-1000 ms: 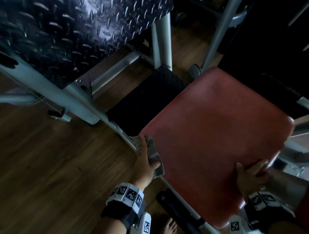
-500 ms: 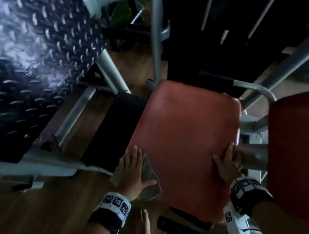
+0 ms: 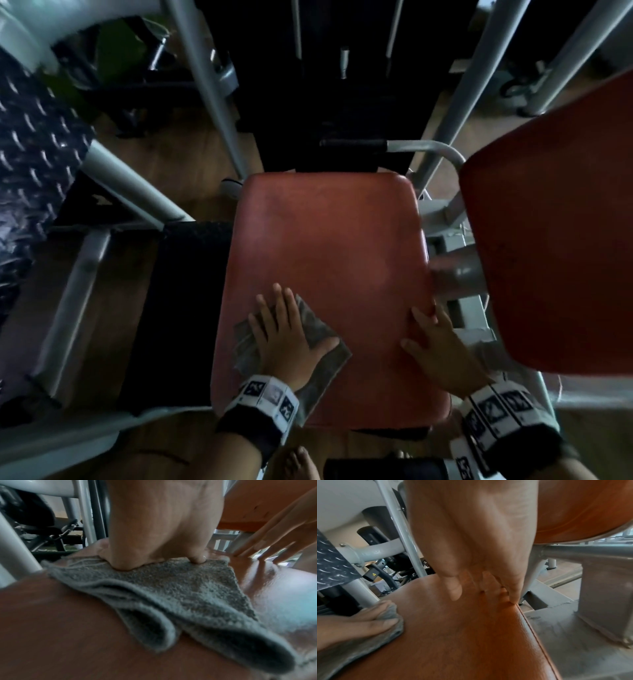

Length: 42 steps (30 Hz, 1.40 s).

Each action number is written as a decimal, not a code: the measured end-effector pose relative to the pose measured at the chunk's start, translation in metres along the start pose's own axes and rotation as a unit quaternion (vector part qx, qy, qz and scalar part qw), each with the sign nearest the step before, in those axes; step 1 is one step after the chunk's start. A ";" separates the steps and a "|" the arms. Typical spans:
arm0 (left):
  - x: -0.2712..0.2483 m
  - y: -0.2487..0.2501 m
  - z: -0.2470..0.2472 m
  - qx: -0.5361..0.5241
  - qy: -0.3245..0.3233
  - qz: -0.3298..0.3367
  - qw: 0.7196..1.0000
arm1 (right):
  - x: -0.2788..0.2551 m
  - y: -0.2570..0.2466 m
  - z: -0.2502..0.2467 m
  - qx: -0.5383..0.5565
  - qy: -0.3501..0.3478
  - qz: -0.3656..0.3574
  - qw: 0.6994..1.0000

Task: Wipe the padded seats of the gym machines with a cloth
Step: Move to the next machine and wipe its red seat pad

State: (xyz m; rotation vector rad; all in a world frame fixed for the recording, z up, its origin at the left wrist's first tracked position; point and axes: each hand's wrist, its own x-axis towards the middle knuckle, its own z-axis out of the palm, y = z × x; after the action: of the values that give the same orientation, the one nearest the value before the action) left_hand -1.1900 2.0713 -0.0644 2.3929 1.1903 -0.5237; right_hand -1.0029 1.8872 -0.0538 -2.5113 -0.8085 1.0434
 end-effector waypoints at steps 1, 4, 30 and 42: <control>0.002 0.009 0.001 0.002 -0.006 0.008 1.000 | -0.002 0.001 0.000 0.002 0.001 -0.001 1.000; 0.005 0.023 0.002 -0.002 -0.016 0.046 0.999 | -0.006 0.001 0.002 -0.014 0.011 0.003 1.000; -0.038 -0.108 0.032 -0.229 0.102 -0.038 0.967 | 0.077 -0.079 0.034 -0.350 0.027 -0.286 0.892; -0.037 -0.105 0.030 -0.219 0.076 -0.059 0.971 | 0.058 -0.077 0.022 -0.233 0.057 -0.220 0.945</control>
State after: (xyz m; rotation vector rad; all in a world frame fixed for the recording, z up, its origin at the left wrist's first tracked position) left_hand -1.3005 2.0890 -0.0920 2.0195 1.3569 -0.0939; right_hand -1.0148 1.9846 -0.0641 -2.5240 -1.6437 0.5972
